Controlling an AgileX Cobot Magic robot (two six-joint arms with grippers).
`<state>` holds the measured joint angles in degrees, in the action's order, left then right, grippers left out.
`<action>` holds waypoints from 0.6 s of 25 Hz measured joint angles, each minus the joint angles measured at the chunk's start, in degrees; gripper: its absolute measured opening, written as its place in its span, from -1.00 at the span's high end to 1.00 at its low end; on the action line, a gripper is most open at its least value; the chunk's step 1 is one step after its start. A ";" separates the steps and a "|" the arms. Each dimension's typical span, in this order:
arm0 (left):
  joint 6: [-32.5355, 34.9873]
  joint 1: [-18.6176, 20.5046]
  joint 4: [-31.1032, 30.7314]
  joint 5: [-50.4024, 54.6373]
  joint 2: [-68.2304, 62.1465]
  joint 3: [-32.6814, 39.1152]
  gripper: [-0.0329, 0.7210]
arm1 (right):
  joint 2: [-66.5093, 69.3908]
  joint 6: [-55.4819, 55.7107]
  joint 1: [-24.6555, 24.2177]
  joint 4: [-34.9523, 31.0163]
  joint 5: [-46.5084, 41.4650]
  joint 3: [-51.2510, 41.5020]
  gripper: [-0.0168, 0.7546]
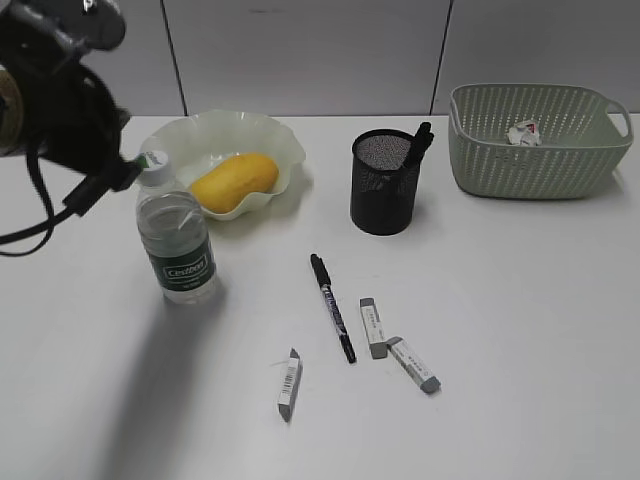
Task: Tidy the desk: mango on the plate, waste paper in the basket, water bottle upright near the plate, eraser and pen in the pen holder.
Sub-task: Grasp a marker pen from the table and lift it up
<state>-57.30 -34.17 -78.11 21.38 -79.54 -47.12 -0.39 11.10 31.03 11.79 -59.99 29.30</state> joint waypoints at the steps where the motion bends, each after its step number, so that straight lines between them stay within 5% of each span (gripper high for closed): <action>1: 9.10 0.00 8.38 4.71 0.00 0.06 0.35 | 0.00 0.00 0.00 0.00 0.00 0.00 0.13; 3: 23.13 0.00 23.32 10.88 0.80 0.34 0.35 | 0.00 0.00 0.00 -0.05 0.00 0.00 0.13; 8: 39.48 0.00 57.13 12.83 15.06 3.09 0.20 | 0.00 0.00 0.00 0.00 0.00 0.00 0.13; 15: 49.61 0.00 72.14 29.39 42.59 6.39 -0.55 | 0.00 0.00 0.00 0.00 0.00 0.00 0.13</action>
<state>-7.70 -34.17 -5.97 50.78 -36.95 -40.73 -0.39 11.10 31.03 11.79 -59.99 29.30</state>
